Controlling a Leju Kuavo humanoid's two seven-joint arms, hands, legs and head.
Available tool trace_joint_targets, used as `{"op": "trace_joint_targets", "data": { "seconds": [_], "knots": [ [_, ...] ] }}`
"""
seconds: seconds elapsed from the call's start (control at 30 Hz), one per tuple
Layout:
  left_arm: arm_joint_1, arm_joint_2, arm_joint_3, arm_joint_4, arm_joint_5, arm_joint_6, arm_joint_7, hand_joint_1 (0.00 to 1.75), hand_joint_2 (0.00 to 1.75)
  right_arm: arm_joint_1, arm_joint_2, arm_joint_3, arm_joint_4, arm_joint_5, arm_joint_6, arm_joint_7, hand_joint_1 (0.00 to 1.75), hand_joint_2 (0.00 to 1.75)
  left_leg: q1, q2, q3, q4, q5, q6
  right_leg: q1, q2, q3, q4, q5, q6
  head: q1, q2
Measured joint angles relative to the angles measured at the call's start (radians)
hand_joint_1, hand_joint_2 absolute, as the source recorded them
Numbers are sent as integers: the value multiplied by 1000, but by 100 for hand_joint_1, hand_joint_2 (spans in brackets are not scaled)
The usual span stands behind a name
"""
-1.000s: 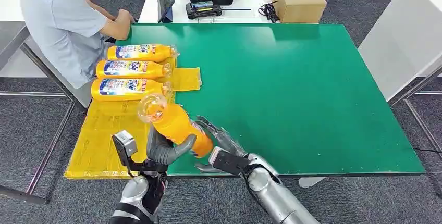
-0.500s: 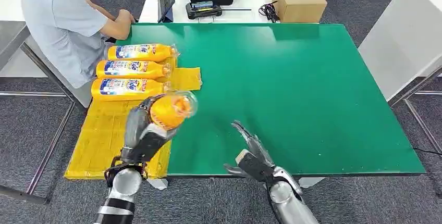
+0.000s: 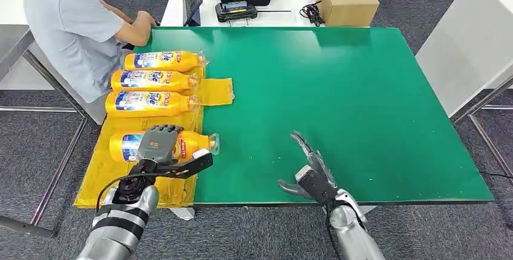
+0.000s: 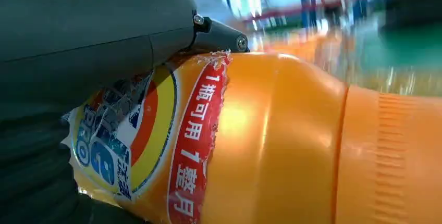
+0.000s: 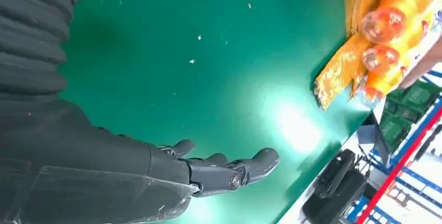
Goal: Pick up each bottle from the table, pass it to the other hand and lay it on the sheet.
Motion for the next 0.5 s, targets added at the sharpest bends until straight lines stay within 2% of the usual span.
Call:
{"op": "trace_joint_targets", "data": {
  "seconds": [0.03,0.07,0.1,0.13,0.17,0.2,0.23,0.27,0.5],
  "knots": [
    [-15,8,0,36,0,-14,-5,173,175,-1,-2,0,4,-11,-2,0,0,175,0,0,0,0,0,0,0,0,0,0,0,0,0,0],
    [-32,14,-1,66,3,-23,-10,140,175,-2,-3,0,8,-20,-3,-1,0,175,0,-1,0,0,0,0,0,-1,1,0,0,0,0,0],
    [-53,20,-1,101,7,-40,-20,66,175,-4,-5,2,14,-31,-5,-1,0,175,0,-2,0,0,0,0,0,-2,2,0,0,0,0,0],
    [-74,24,-1,130,16,-50,-29,66,175,-6,-6,3,18,-42,-7,-1,0,175,-1,-3,1,0,0,0,-1,-2,2,0,0,0,0,0],
    [-91,30,-1,160,21,-57,-37,47,175,-9,-6,5,22,-50,-9,-1,0,175,-1,-3,2,0,0,0,-1,-3,4,0,0,0,0,0],
    [-106,34,-1,184,23,-61,-42,38,175,-11,-7,6,26,-59,-10,-1,0,175,-1,-3,3,0,0,0,-1,-3,5,0,0,0,0,0],
    [-118,37,-1,203,23,-65,-42,38,175,-12,-8,8,30,-64,-11,-1,0,175,-1,-4,4,0,0,0,-1,-3,6,0,0,0,0,0],
    [-130,38,-1,225,23,-67,-42,3,175,-14,-10,10,34,-71,-14,-1,0,175,-1,-4,5,-1,0,0,-1,-3,7,-1,0,0,0,0],
    [-176,46,-9,307,20,-62,-23,0,175,-17,-16,21,53,-97,-33,-2,0,175,0,-4,8,-1,3,-2,0,-3,9,0,2,-4,0,0]
  ]
}}
